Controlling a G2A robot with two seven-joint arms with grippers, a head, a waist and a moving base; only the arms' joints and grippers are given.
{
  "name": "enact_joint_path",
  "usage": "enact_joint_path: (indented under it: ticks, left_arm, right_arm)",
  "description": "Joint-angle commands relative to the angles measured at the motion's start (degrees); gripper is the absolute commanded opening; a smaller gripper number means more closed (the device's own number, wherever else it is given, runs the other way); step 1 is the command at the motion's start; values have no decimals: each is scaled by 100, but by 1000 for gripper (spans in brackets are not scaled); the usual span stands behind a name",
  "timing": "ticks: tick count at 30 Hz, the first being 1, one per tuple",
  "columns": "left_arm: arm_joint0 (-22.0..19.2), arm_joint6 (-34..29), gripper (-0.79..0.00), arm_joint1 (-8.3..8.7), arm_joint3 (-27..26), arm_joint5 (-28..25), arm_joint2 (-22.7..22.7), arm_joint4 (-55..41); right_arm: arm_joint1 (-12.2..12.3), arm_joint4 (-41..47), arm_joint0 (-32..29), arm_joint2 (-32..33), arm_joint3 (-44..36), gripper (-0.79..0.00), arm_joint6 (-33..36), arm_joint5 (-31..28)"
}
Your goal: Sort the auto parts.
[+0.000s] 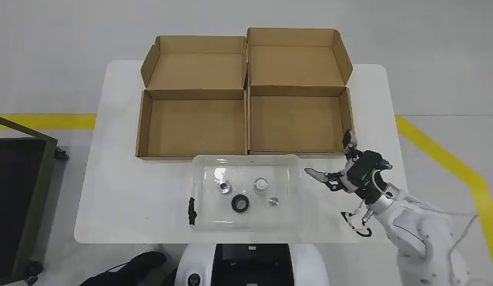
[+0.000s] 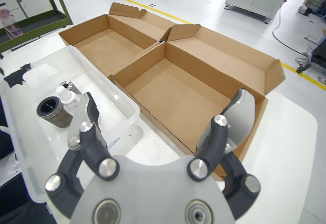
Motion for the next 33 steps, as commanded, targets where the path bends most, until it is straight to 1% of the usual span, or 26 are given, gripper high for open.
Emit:
enact_joint_path:
  ticks: [1, 9, 14, 16, 20, 27, 33]
  left_arm:
    - [0, 0, 0, 0, 0, 0, 0, 0]
    - [0, 0, 0, 0, 0, 0, 0, 0]
    - [0, 0, 0, 0, 0, 0, 0, 0]
    - [0, 0, 0, 0, 0, 0, 0, 0]
    - [0, 0, 0, 0, 0, 0, 0, 0]
    - [0, 0, 0, 0, 0, 0, 0, 0]
    - [0, 0, 0, 0, 0, 0, 0, 0]
  right_arm:
    - [6, 128, 142, -127, 27, 0, 207, -32]
    - [56, 677, 571, -656, 31, 0, 1109, -421]
    - [96, 883, 717, -903, -77, 0, 1391, -733]
    - [111, 759, 746, -1073, -156, 0, 1437, -916]
    - [132, 427, 774, -1365, -155, 0, 1398, -1082]
    - [171, -289, 839, -1728, -132, 0, 1318, -1177]
    - [204, -833, 898, -1956, -3, 0, 1217, -1136]
